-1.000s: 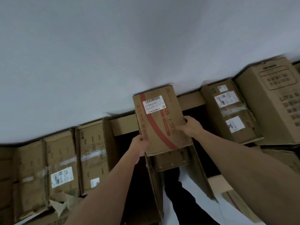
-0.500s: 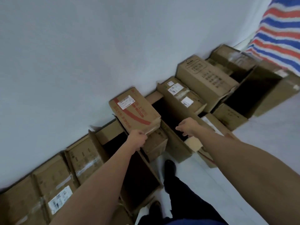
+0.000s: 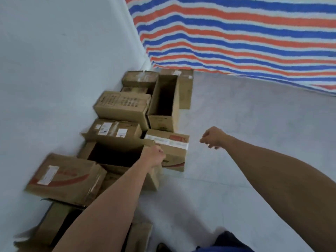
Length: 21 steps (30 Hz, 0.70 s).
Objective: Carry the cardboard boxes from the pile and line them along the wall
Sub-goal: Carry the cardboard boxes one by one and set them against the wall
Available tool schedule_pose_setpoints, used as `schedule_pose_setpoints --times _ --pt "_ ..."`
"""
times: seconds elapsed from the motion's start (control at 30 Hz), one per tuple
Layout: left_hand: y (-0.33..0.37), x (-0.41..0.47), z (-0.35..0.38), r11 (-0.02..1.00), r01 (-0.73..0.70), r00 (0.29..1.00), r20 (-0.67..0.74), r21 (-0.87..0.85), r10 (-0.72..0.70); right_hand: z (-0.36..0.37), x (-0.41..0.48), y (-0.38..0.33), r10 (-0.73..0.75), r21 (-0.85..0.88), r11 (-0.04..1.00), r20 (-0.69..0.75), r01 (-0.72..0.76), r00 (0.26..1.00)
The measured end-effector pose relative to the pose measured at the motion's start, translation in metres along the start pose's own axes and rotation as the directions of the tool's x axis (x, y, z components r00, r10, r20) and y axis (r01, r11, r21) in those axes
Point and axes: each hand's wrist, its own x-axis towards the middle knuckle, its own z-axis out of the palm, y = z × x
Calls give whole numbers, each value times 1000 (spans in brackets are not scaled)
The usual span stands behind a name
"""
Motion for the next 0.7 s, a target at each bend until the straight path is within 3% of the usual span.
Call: schedule_pose_setpoints --times 0.17,0.37,0.7 --pt "126 27 78 963 -177 982 101 203 159 -90 -18 137 129 37 991 -114 -125 985" --pt "279 41 202 884 -348 925 269 313 269 -186 -46 305 329 106 944 -184 -314 926" --pt "491 80 388 626 -659 717 599 416 357 -297 -83 522 609 258 790 -237 -556 757"
